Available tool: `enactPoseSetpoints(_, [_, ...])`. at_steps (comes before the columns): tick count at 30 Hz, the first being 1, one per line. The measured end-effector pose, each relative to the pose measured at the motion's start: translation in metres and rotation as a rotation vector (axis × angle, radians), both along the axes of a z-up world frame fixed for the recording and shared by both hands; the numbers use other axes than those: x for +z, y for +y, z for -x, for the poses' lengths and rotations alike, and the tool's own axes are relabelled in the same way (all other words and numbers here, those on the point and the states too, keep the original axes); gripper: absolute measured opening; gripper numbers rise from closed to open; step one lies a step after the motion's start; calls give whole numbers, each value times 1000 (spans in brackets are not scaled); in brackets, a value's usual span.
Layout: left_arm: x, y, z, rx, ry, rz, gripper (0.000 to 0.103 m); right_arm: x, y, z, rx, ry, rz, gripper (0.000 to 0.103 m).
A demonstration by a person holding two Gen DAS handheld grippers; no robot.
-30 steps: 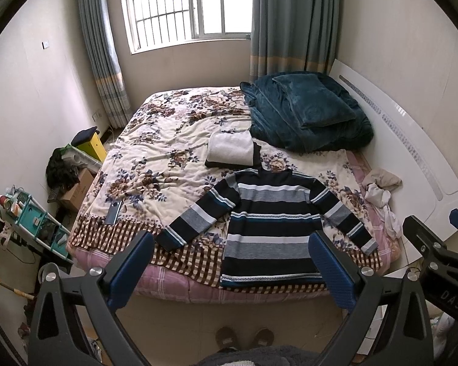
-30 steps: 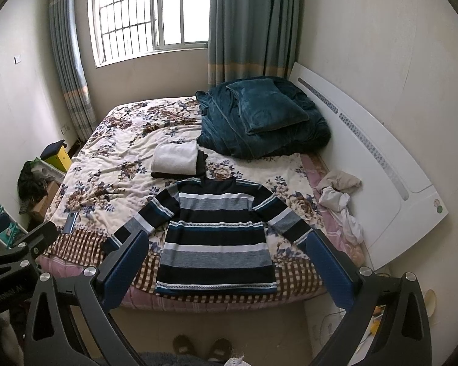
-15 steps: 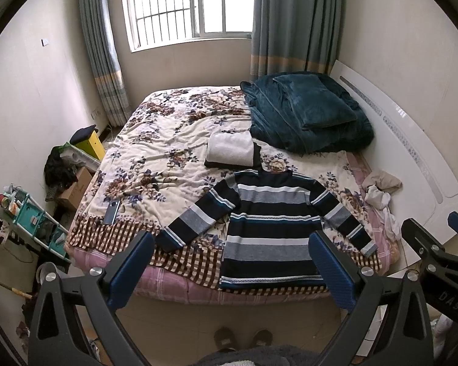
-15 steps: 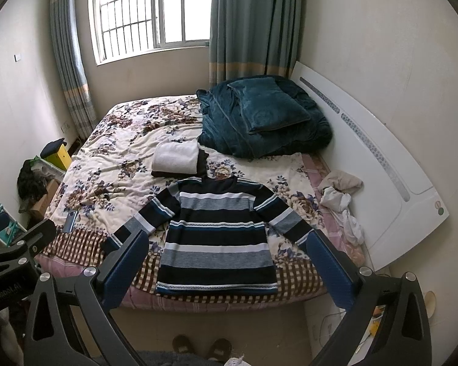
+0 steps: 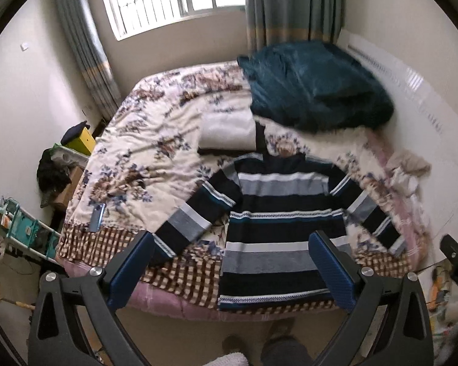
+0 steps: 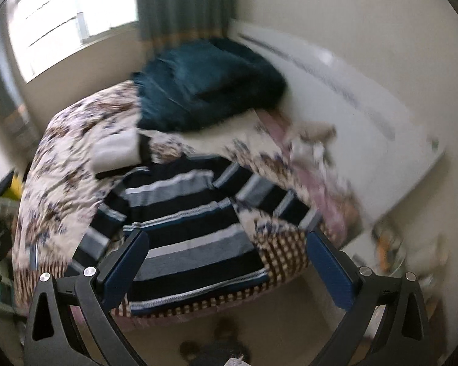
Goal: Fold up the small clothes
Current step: 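Grasp the sweater's sleeve cuff with the right gripper and lift it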
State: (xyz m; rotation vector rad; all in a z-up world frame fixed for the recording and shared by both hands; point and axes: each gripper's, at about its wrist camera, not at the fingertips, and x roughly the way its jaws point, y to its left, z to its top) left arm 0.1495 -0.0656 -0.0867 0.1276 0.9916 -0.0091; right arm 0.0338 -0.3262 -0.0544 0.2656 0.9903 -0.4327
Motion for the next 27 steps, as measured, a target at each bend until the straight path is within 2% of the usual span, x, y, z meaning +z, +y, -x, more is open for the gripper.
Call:
enactPoseSetpoints(6, [-112,-72,-75,10,124,-48,103,-147,-114,-59,-177,143,-60,103])
enactPoseSetpoints(8, [-156,-97,-100,10,175,-67,103,-192,-150,-71,-227,174,-112,103])
enactPoseSetpoints(10, [-196,-117,-122,3,214,-82,103,-252,-197,-83,-303,221,-177,103])
enactPoseSetpoints(15, [-318,-161,-169,-33,350,-144,103,-381,-287,-73,-531,288,-348,103])
enactPoseSetpoints(16, [-341,-166,-175,-35,378,-161,103,-415,-310,-65,-605,298,-406,103])
enactPoseSetpoints(17, [-357,-170,-179,-34,397,-171,103,-429,-317,-58,-648,301,-432,103])
enactPoseSetpoints(18, [-376,-172,-184,-29,419,-180,103,-457,-335,-48,-729,289,-482,103])
enactPoseSetpoints(21, [-423,-179,-199,-11,473,-186,103,-503,-365,-31,-867,240,-563,103])
enactPoseSetpoints(23, [-444,-181,-208,-3,481,-186,103,-532,-384,-22,-969,172,-605,103])
enactPoseSetpoints(24, [-450,-181,-211,0,484,-187,103,-540,-390,-20,-1010,132,-618,102])
enactPoseSetpoints(27, [-460,-178,-218,4,481,-170,103,-548,-399,-20,-1088,20,-608,90])
